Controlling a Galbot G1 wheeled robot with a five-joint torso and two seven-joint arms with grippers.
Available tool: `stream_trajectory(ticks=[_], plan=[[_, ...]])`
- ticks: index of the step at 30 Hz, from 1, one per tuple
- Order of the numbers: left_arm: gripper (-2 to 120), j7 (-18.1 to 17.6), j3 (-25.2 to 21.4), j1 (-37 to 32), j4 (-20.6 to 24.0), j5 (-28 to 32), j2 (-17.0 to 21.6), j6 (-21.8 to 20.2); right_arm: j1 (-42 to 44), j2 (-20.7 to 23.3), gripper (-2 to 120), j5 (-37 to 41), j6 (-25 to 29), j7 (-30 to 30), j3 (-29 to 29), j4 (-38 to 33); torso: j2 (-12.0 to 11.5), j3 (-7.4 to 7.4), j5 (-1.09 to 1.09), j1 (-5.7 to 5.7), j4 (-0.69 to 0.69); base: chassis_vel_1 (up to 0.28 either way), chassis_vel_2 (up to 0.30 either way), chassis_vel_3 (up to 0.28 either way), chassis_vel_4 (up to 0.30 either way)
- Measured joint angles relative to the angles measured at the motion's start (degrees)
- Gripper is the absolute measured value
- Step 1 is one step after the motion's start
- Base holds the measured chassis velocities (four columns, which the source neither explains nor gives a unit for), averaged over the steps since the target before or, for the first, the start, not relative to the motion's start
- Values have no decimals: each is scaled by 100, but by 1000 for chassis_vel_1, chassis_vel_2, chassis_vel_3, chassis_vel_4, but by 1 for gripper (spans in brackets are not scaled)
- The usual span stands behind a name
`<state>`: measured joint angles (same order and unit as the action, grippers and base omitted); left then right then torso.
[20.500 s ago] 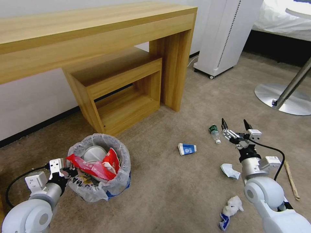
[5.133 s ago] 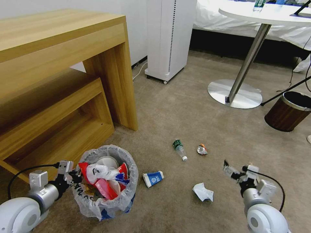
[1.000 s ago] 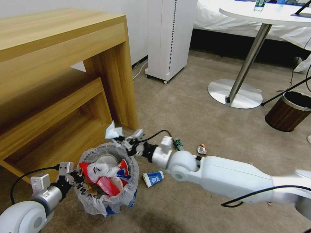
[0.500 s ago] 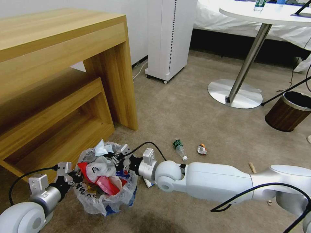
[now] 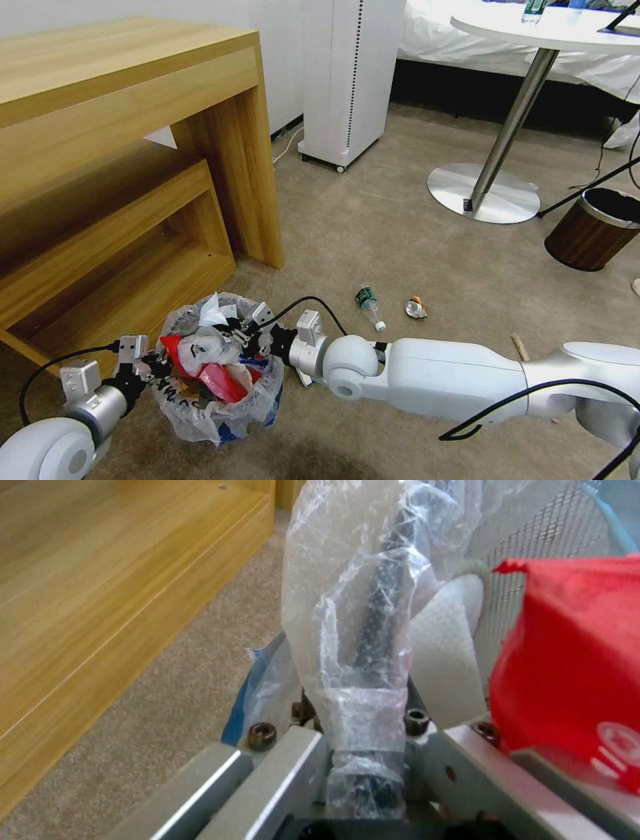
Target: Pick up the trash bin and place the garbage on the floor into it.
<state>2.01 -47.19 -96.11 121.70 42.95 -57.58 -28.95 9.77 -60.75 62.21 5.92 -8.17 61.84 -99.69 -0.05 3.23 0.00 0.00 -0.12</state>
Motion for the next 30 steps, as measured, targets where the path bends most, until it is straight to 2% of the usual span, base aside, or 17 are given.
stream_trajectory(ticks=[1, 4, 5, 9, 10, 13, 15, 17, 30], plan=[[1, 0, 0, 0, 0, 0, 0, 0, 0, 0, 34, 0, 0, 0, 0, 0, 0, 0, 0, 0, 0, 0, 0, 0, 0], [1, 1, 12, 4, -2, -10, -15, 5, 7, 27, 49, -6, -1, -7, -1, -69, 0, 0, 0, 0, 0, 0, 0, 0, 0], [1, 1, 12, 4, -2, -10, -15, 5, 7, 27, 49, -6, -1, -7, -1, -69, 0, 0, 0, 0, 0, 0, 0, 0, 0], [1, 1, 15, -4, -3, -29, -24, 16, 25, 103, 69, -11, 1, -21, -5, -236, 0, 0, 0, 0, 1, 0, 0, 0, 0], [1, 1, 15, -4, -3, -29, -24, 16, 25, 103, 69, -11, 1, -21, -5, -236, 0, 0, 0, 0, 1, 0, 0, 0, 0], [1, 1, 7, -16, -5, -38, -32, 19, 55, 181, 81, -25, 35, -22, -49, -375, 0, 0, 1, 0, 0, 0, 0, 0, 0], [1, 2, 6, -22, -5, -47, -38, 23, 60, 204, 84, -26, 38, -22, -58, -405, 0, 0, 0, 0, 0, 0, 0, 0, 0], [1, 3, 6, -35, -5, -79, -62, 27, 91, 279, 96, -57, 67, -18, -89, -486, 0, 0, 0, 0, 1, 0, 0, 0, 0], [1, 11, 26, -52, -5, -136, -102, 34, 241, 441, 100, -56, 152, 3, -550, -804, 0, 0, 0, 0, 0, 0, 0, 0, 0]])
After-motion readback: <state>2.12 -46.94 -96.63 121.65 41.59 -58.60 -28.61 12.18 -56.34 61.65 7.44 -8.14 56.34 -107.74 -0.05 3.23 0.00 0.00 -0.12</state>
